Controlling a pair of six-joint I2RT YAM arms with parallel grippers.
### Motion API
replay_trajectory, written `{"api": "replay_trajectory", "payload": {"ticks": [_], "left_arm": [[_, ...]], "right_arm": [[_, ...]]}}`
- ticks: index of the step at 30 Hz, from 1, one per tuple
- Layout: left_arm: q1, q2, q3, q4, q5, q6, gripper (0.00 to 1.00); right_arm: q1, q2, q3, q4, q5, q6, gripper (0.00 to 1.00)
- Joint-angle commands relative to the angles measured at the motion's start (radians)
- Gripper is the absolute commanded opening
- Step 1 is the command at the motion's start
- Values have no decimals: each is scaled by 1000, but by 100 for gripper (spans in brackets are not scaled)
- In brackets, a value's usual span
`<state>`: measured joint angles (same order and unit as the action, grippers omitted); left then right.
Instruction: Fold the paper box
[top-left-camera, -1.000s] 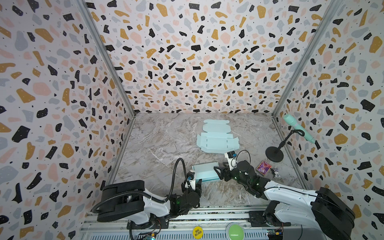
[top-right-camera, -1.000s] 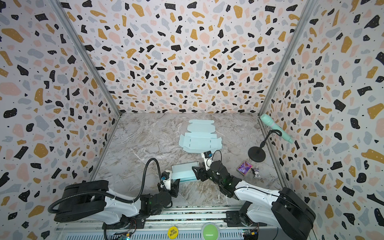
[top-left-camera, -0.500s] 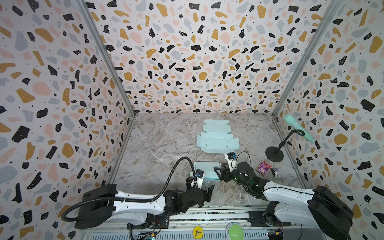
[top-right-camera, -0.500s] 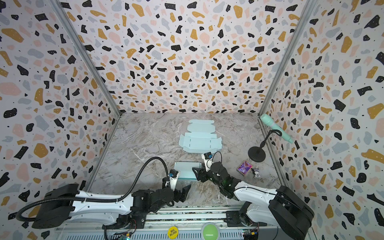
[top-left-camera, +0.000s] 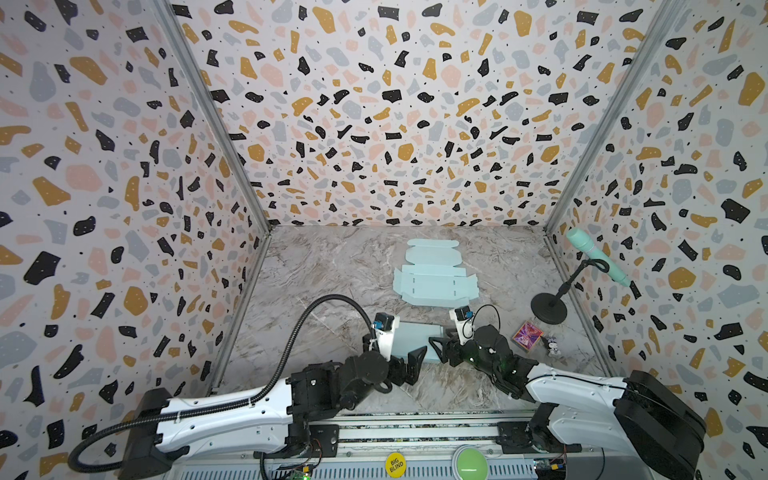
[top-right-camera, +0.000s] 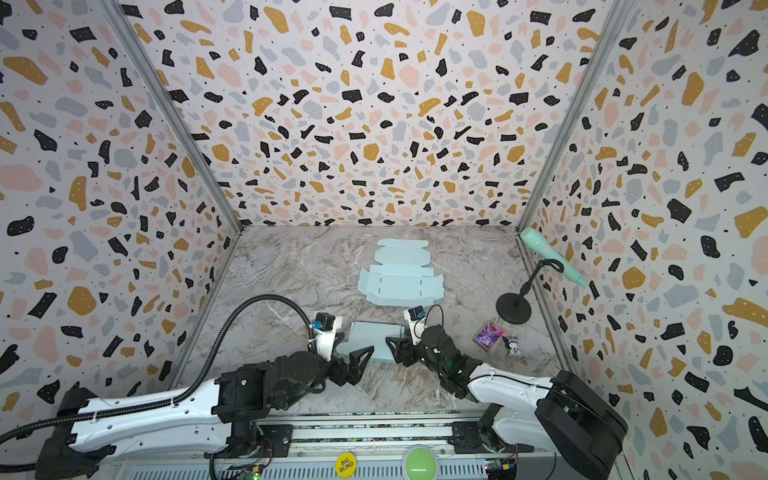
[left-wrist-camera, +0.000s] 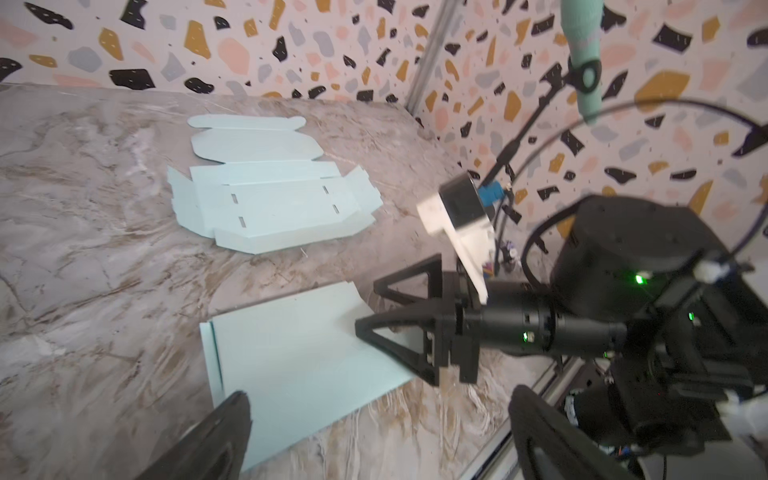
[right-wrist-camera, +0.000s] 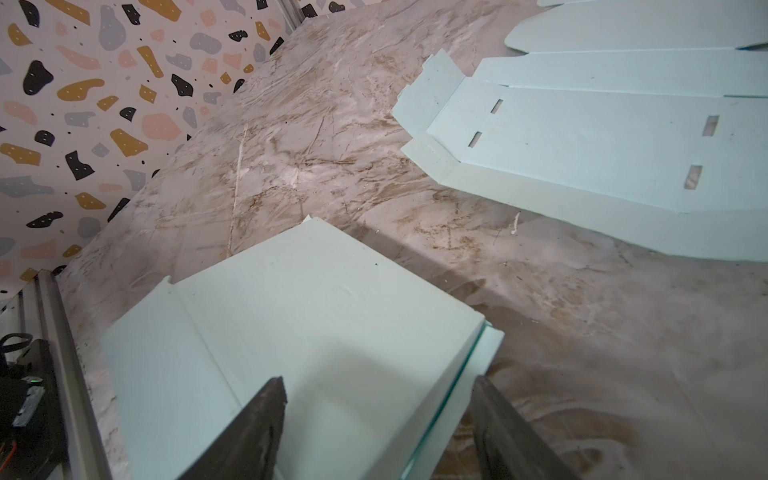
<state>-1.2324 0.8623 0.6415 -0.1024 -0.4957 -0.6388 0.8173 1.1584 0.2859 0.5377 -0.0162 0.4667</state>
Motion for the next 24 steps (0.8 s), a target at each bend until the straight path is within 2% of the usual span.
{"api": "replay_trajectory", "payload": {"ticks": [1,3,6,8,16,24], "left_arm": [[126,0,-56,69,61,-10,95],[203,7,-89,120,106,-12,94],[325,36,-147,231,231,-11,93],[370,75,-170,281,279,-3,93],[414,234,-219,388,335,4,87],[435,317,-259,458,382,-8,74]], "right_arm": [[-3,1,0,-9,-7,4,71],[-1,-4,-4,-8,-8,6,71],[0,-6,-7,-7,-14,3,71],[0,-5,-7,-7,-16,1,71],[-1,10,-15,34,-50,18,71],[-25,41,-41,90,-126,61,71]]}}
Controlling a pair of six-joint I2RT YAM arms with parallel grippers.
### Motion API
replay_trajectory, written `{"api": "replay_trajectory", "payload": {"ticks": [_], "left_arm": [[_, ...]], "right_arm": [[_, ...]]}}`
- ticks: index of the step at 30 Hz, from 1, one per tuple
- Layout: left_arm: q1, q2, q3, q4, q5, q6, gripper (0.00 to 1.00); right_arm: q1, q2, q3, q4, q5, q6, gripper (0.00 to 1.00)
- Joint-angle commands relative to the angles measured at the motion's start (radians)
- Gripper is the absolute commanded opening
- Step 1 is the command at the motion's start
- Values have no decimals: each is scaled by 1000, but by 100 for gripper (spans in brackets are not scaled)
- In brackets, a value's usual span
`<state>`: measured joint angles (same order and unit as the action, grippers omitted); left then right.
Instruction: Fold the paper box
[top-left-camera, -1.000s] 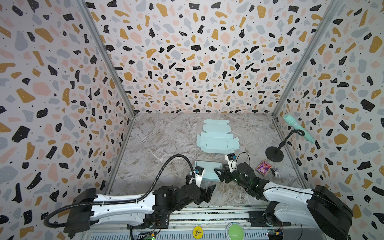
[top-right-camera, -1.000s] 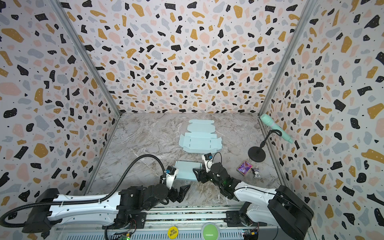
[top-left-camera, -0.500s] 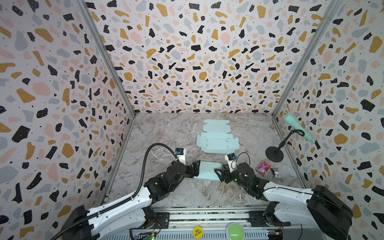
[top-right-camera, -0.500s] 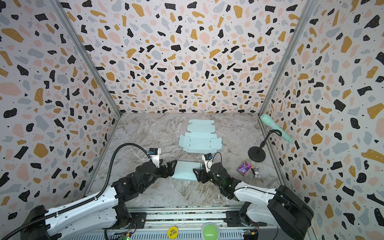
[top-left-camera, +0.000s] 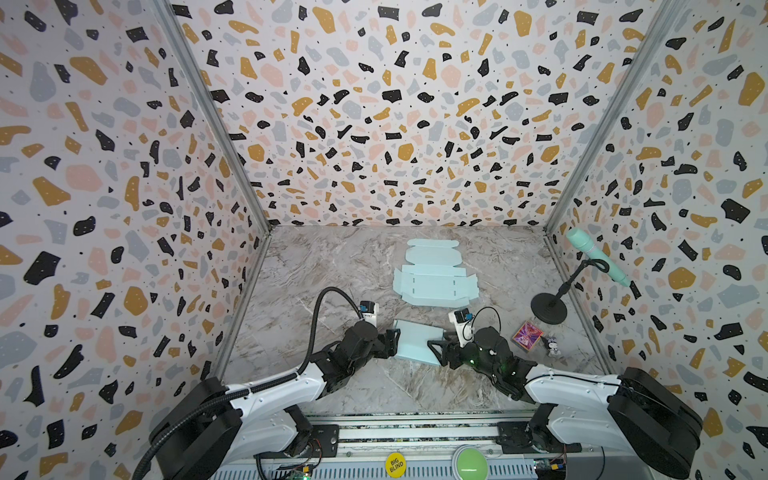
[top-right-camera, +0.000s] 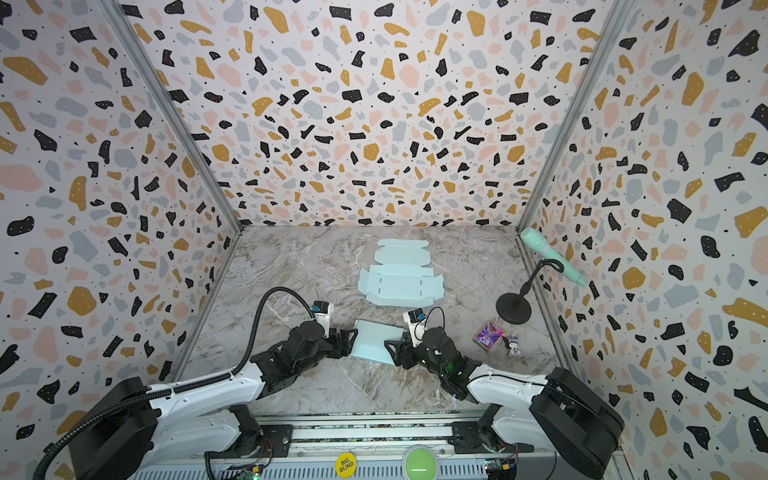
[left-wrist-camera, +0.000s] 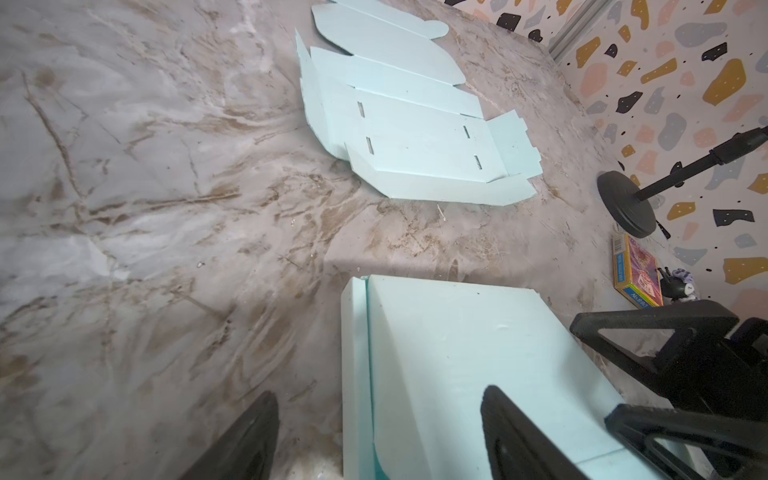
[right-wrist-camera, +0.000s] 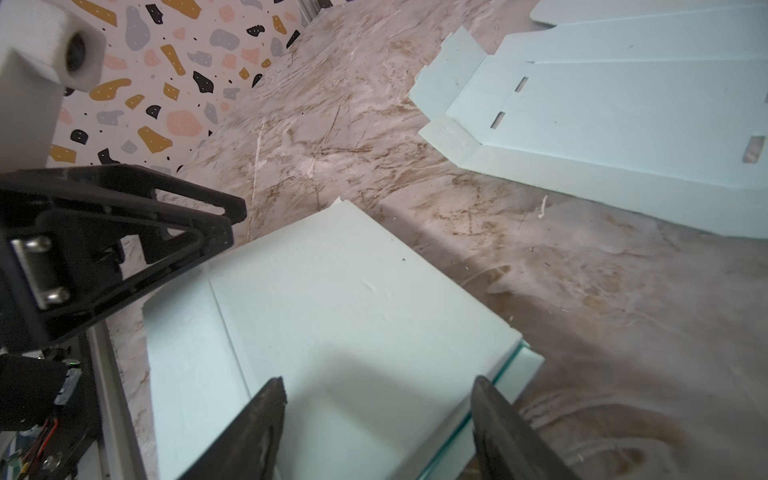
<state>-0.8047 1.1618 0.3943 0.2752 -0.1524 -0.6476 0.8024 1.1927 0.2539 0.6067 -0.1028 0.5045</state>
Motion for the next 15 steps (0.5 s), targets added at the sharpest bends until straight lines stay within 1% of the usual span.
{"api": "replay_trajectory", "payload": {"ticks": [1,8,15], "left_arm": [[7,26,-14,83,44,2,73],[7,67,-65,153,88,-17,66],[7,75,-111,200,105,-32,61]], "right_arm": [[-13,7,-14,23,-45,27,71],[-29,1,-33,22,-66,52,71],[-38,24,-27,7,-82,55,71]]}}
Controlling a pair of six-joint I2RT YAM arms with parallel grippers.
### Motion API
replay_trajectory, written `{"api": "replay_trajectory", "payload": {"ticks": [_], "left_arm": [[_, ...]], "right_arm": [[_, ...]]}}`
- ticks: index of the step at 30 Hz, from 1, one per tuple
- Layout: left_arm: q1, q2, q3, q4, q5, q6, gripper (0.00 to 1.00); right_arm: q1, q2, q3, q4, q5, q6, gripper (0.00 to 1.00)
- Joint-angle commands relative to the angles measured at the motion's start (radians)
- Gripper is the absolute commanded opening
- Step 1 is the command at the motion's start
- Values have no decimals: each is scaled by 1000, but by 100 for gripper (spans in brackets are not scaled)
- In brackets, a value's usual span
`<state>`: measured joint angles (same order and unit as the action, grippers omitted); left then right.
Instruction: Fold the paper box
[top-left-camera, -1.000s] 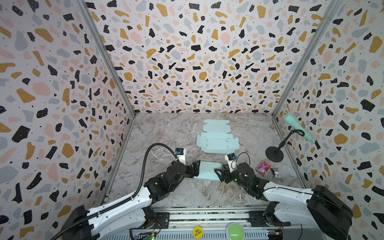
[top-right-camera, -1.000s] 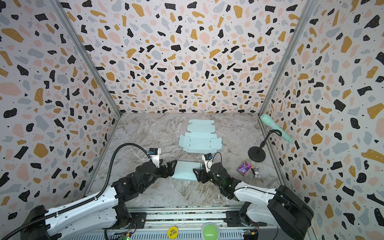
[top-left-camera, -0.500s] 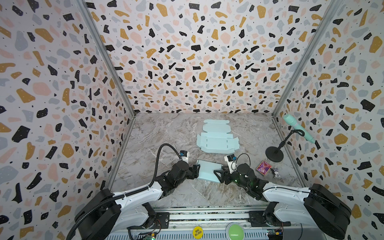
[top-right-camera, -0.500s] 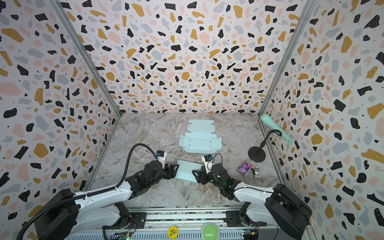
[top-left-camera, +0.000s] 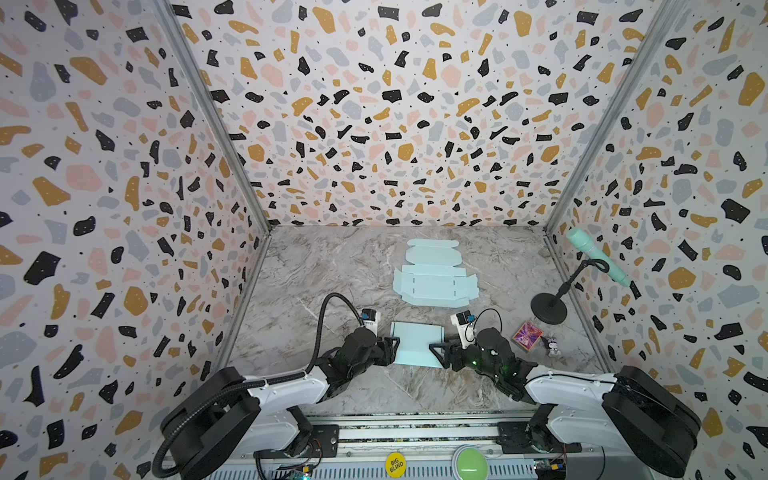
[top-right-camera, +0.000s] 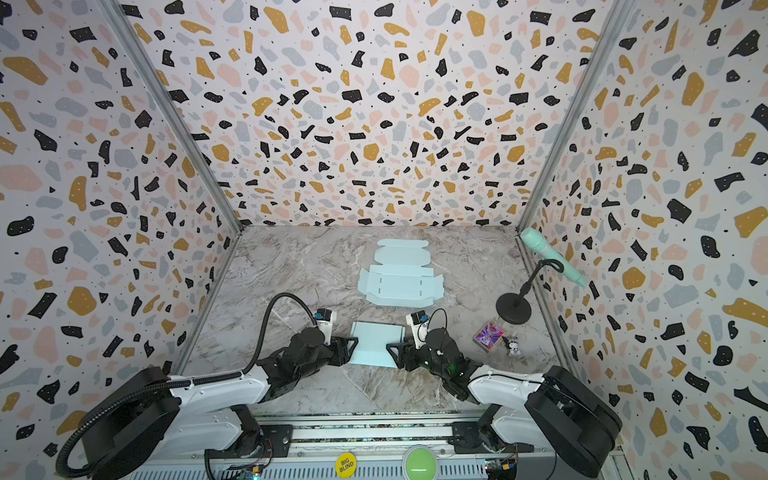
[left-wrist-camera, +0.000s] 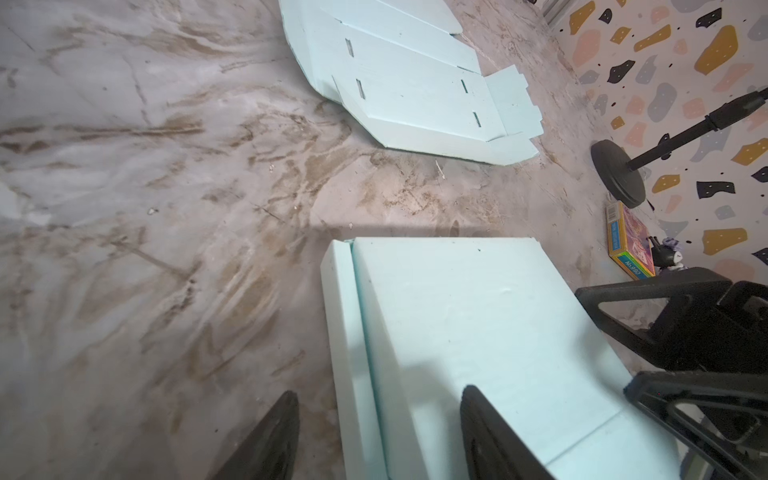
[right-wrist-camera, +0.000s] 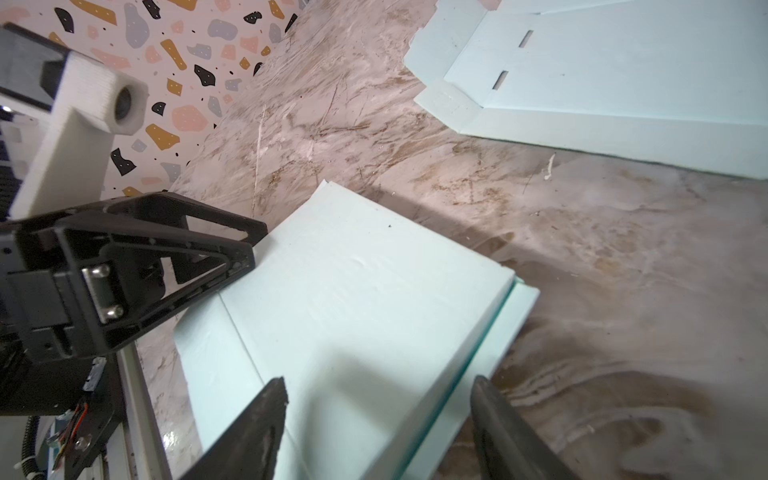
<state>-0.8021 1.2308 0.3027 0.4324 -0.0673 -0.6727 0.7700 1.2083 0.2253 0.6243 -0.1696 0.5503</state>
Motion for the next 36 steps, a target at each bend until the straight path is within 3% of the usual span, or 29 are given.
{"api": "replay_trajectory", "payload": {"ticks": [1,12,30,36], "left_arm": [[5,8,-27,49,22,-8,61],[3,28,-65,90,34,-16,57],[-6,78,-78,141,41,-34,52],[-10,75,-86,148,21,-38,49]], "right_arm": [[-8,11,2,-12,-15,12,71],[-12,7,5,-83,32,-2,68],[-14,72,20,-43,16,-6,54],[-14,39,16,-66,29,-3,56]]}}
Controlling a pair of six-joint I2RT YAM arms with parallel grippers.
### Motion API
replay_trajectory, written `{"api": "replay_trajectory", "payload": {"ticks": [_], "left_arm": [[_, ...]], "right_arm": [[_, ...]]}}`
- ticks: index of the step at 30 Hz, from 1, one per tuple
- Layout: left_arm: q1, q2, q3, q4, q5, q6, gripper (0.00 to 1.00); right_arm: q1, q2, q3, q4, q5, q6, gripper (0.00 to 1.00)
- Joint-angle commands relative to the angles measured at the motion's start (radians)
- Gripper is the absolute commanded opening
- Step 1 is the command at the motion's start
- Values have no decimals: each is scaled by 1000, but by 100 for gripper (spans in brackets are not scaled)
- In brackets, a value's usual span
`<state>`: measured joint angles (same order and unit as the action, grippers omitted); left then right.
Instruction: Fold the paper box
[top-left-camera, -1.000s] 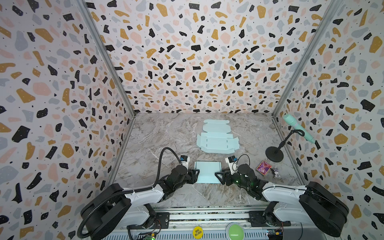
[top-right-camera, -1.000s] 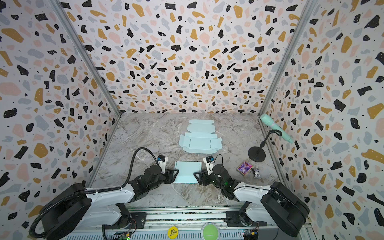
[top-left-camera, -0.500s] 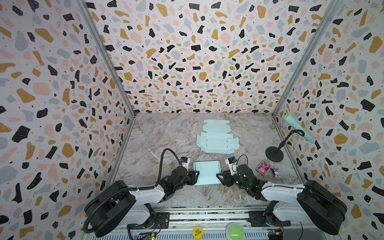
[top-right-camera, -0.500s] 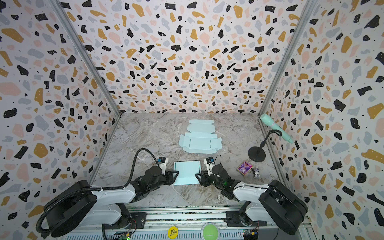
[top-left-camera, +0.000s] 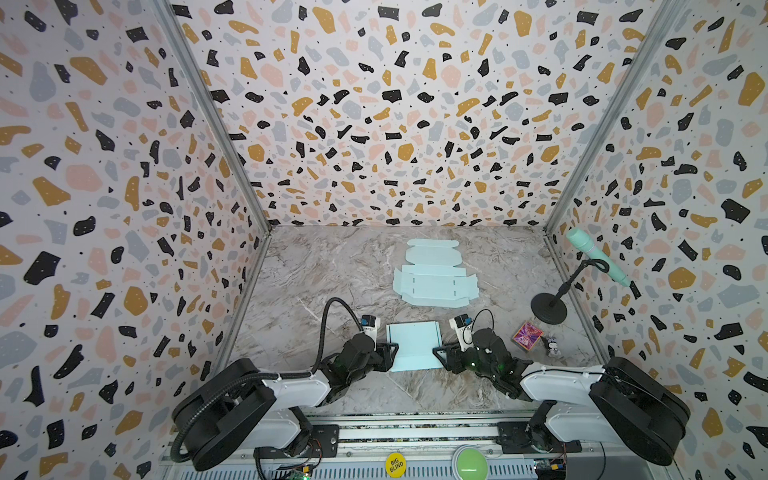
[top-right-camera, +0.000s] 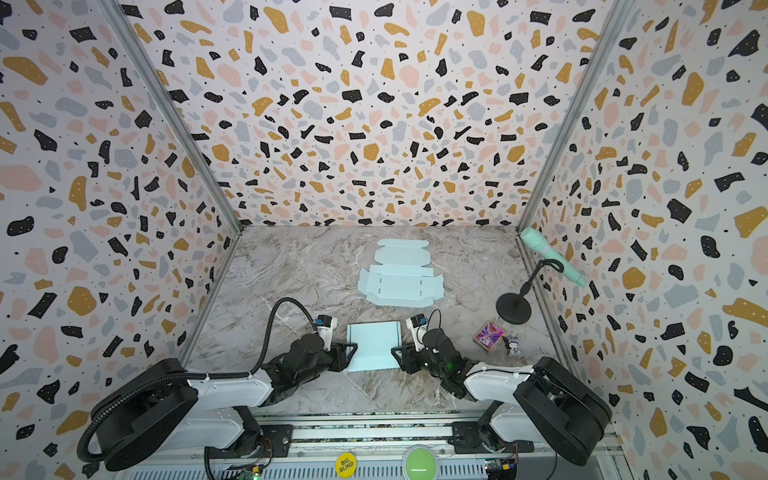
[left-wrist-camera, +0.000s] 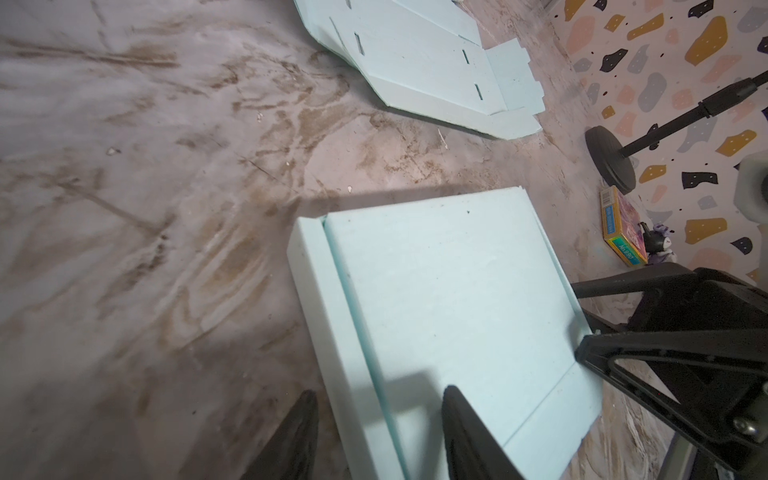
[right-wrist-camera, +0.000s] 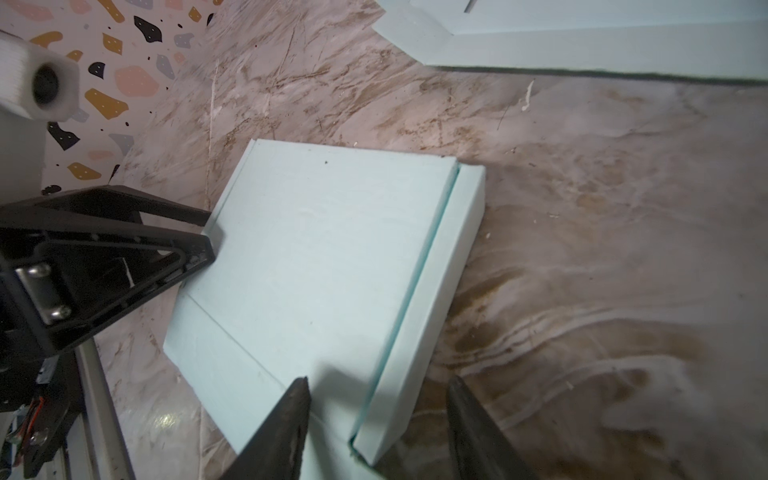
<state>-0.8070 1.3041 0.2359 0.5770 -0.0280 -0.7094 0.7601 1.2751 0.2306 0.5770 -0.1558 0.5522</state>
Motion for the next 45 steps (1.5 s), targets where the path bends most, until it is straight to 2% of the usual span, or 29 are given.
{"api": "replay_trajectory", "payload": {"ticks": [1,8,12,21,31,45], "left_arm": [[-6,-1,-20,1,-21,-1,48],[-9,-15,-15,-11,-32,3,48],[-12,-13,-15,-7,-39,5,48],[-36,-2,6,-19,-44,13,48],[-37,-9,5,-17,-44,14,47],[-62,-69,-17,-34,-55,-4,42]], "right_arm": [[-4,-41,10,-25,20,-3,58],[-11,-87,57,-128,16,-42,68],[-30,-80,82,-137,31,-59,70],[-71,22,102,-43,-47,-50,64],[-69,79,93,1,-85,-41,49],[17,42,86,-5,-64,-3,49]]}}
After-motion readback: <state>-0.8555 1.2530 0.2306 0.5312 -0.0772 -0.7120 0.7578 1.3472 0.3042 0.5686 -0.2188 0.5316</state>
